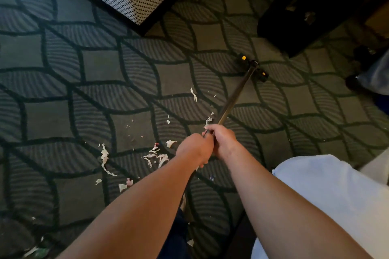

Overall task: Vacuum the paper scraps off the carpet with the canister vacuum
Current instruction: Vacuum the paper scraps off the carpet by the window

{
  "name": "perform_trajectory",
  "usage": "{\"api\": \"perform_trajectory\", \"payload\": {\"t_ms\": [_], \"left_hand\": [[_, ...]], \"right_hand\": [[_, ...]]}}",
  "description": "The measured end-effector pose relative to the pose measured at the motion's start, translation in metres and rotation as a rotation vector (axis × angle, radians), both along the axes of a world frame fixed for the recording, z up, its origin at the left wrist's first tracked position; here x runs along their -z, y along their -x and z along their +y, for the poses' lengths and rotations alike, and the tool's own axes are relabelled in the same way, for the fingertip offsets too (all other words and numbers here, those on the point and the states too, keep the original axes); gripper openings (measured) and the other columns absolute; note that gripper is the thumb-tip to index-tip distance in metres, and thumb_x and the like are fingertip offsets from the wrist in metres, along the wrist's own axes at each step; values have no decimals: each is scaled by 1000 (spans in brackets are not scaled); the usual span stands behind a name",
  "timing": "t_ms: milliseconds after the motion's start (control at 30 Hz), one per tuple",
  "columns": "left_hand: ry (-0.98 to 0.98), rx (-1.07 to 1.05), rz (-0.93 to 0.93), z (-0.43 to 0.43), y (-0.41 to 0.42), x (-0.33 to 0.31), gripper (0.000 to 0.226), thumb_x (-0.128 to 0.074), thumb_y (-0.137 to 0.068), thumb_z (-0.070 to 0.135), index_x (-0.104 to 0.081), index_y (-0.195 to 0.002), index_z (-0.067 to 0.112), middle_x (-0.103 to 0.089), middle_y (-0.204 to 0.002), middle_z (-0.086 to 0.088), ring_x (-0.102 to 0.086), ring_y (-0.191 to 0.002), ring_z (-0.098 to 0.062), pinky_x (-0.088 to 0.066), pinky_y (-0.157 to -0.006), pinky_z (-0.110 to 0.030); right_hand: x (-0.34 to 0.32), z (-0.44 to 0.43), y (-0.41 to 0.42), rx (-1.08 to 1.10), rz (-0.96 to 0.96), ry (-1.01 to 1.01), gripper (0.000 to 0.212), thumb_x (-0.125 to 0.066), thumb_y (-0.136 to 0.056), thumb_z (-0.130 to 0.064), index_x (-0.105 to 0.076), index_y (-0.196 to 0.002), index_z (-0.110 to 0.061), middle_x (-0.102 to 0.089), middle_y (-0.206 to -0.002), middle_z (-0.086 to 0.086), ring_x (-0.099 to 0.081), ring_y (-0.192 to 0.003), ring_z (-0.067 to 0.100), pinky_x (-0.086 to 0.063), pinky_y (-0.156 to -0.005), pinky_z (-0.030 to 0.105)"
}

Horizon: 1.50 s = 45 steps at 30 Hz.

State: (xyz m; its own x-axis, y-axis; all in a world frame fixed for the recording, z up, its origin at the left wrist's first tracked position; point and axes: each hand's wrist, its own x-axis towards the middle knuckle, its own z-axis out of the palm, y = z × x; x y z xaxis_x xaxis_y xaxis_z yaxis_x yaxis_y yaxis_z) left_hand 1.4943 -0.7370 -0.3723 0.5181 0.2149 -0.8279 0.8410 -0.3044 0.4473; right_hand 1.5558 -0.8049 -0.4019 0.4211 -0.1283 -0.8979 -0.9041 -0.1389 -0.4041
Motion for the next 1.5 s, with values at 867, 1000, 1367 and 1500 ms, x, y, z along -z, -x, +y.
{"api": "perform_trajectory", "payload": {"t_ms": [867, 1000, 1367, 1500], "left_hand": [[499, -256, 219, -14, 66, -34, 60, -35, -102, 48, -29, -151, 14, -55, -67, -9, -56, -54, -18, -51, -55, -30], [414, -234, 141, -17, 79, -35, 57, -34, -102, 45, -41, -144, 7, -56, -62, -6, -52, -49, -16, -49, -51, -27], [331, -169, 152, 1, 133, -71, 60, -27, -104, 45, -46, -138, 1, -56, -58, -11, -53, -48, -21, -50, -52, -31], [320, -123, 158, 16, 162, -91, 61, -24, -104, 45, -50, -134, 0, -53, -54, -11, -50, -42, -20, -44, -38, -24]], "right_hand": [[0, -29, 73, -29, 121, -44, 49, -59, -90, -39, -53, -131, -13, -67, -96, 14, -70, -75, 26, -57, -55, 34], [-10, -23, 94, -12, 120, -36, 54, -55, -89, -50, -52, -133, -19, -70, -113, 16, -69, -97, 29, -55, -61, 38], [-51, 1, 146, 66, 118, -70, 43, -54, -98, -33, -49, -135, -11, -65, -105, 10, -63, -76, 20, -50, -58, 33], [-76, 17, 176, 36, 161, -109, 36, -50, -101, -34, -54, -121, -5, -61, -101, 10, -59, -84, 24, -49, -73, 39]]}}
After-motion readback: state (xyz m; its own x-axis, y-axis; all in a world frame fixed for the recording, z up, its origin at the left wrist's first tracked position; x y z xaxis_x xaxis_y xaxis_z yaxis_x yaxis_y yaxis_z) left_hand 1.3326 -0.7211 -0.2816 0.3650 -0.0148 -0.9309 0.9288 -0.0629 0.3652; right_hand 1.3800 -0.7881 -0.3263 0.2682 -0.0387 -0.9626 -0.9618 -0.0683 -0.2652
